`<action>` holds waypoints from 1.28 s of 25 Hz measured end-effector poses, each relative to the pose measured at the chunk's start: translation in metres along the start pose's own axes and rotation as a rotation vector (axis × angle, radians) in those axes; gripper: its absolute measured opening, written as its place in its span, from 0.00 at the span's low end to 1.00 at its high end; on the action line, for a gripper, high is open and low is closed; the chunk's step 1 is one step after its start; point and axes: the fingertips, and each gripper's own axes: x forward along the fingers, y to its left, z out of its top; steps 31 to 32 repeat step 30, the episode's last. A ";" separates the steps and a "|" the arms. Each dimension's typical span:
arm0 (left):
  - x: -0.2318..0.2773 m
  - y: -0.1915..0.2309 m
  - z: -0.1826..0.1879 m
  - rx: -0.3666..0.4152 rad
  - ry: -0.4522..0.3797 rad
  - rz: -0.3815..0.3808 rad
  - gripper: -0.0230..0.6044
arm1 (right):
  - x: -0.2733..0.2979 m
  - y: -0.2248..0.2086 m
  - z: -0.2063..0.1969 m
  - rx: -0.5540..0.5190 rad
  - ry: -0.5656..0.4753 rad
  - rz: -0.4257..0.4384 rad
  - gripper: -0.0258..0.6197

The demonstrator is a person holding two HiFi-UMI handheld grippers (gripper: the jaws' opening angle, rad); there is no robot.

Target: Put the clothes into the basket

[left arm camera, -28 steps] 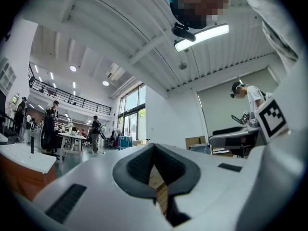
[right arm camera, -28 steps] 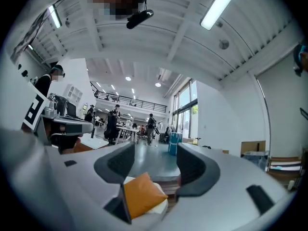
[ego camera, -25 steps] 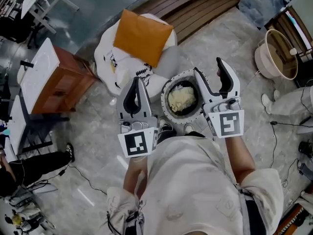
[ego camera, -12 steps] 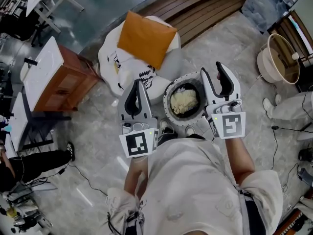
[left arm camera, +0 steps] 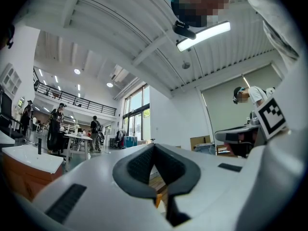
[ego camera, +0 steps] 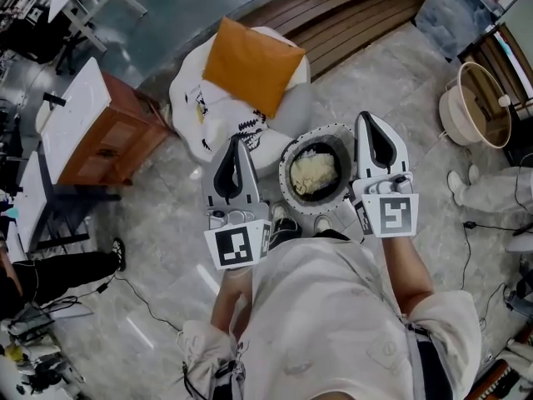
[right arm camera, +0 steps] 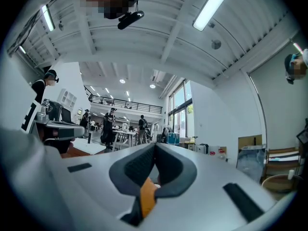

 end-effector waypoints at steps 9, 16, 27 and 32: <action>-0.003 0.005 -0.001 -0.002 0.005 0.003 0.04 | 0.003 0.006 -0.004 0.001 0.022 0.007 0.02; 0.000 0.009 -0.006 -0.011 0.008 0.020 0.04 | 0.007 0.004 -0.009 -0.012 0.032 0.010 0.02; 0.001 0.012 -0.009 -0.016 0.006 0.031 0.04 | 0.011 0.002 -0.011 -0.016 0.033 0.005 0.02; 0.001 0.013 -0.008 -0.016 0.005 0.032 0.04 | 0.011 0.002 -0.011 -0.016 0.033 0.006 0.02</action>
